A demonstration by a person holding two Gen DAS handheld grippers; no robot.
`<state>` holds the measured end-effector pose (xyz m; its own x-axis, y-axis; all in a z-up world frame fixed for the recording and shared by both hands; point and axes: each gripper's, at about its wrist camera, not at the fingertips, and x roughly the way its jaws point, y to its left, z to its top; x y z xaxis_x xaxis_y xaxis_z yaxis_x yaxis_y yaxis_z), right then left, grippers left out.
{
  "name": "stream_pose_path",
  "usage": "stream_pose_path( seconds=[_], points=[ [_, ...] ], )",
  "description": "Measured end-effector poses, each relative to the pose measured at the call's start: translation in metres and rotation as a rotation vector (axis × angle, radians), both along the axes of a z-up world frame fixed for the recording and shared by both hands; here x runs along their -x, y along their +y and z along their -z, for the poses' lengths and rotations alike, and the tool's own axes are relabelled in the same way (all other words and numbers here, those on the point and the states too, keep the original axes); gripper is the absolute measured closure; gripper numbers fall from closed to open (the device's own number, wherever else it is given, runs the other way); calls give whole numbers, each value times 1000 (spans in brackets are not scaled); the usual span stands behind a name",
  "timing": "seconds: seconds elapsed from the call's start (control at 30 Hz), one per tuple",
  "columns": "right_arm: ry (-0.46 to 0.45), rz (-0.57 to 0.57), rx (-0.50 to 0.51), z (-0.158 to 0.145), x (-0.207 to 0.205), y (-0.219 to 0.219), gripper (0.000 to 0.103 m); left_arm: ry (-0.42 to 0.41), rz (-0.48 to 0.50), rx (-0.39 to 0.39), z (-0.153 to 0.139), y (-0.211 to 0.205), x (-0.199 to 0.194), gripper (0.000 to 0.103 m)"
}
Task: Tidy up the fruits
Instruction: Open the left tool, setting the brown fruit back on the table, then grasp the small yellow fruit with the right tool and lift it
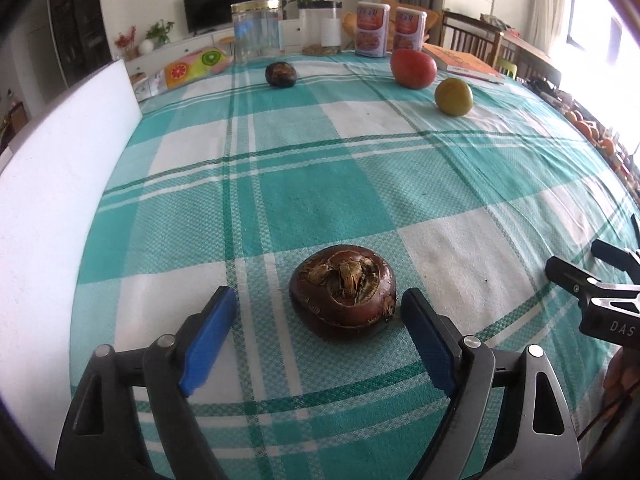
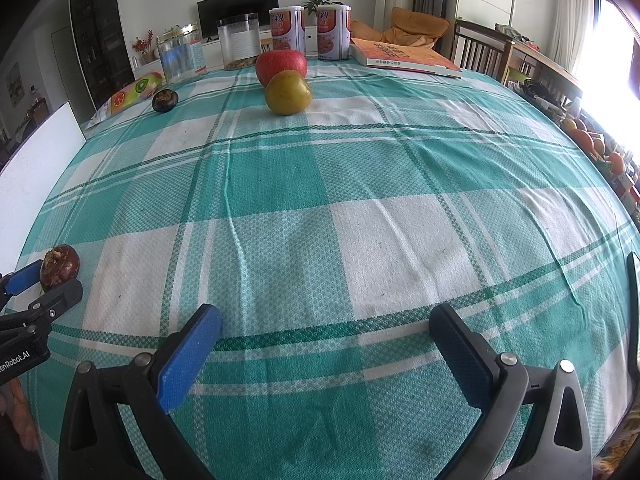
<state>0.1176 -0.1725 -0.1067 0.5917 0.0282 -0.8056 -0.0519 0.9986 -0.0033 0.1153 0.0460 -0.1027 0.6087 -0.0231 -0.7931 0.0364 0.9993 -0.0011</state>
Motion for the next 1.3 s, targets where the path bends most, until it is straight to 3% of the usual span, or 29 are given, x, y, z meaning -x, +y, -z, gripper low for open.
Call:
stream_pose_path(
  seconds=[0.57, 0.67, 0.8, 1.0, 1.13, 1.17, 1.2, 1.23, 1.27, 1.3],
  points=[
    [20, 0, -33, -3, -8, -3, 0, 5, -9, -5, 1, 0, -1, 10],
    [14, -13, -65, -16, -41, 2, 0, 6, -9, -5, 1, 0, -1, 10],
    [-94, -91, 114, -42, -103, 40, 0, 6, -9, -5, 1, 0, -1, 10],
    [-102, -152, 214, -39, -184, 79, 0, 6, -9, -5, 1, 0, -1, 10],
    [-27, -155, 247, -21, -217, 83, 1, 6, -10, -6, 2, 0, -1, 10],
    [-16, -147, 234, -19, -221, 81, 3, 6, -9, -6, 2, 0, -1, 9],
    [-12, -141, 210, -18, -224, 76, 15, 6, -9, -6, 2, 0, -1, 9],
    [-6, -137, 183, -17, -225, 73, 42, 6, -10, -6, 2, 0, -1, 9],
    [7, -134, 154, -16, -226, 69, 55, 6, -10, -6, 2, 0, -1, 9],
    [11, -124, 138, -16, -225, 67, 54, 6, -9, -6, 2, 0, -1, 9]
  ],
)
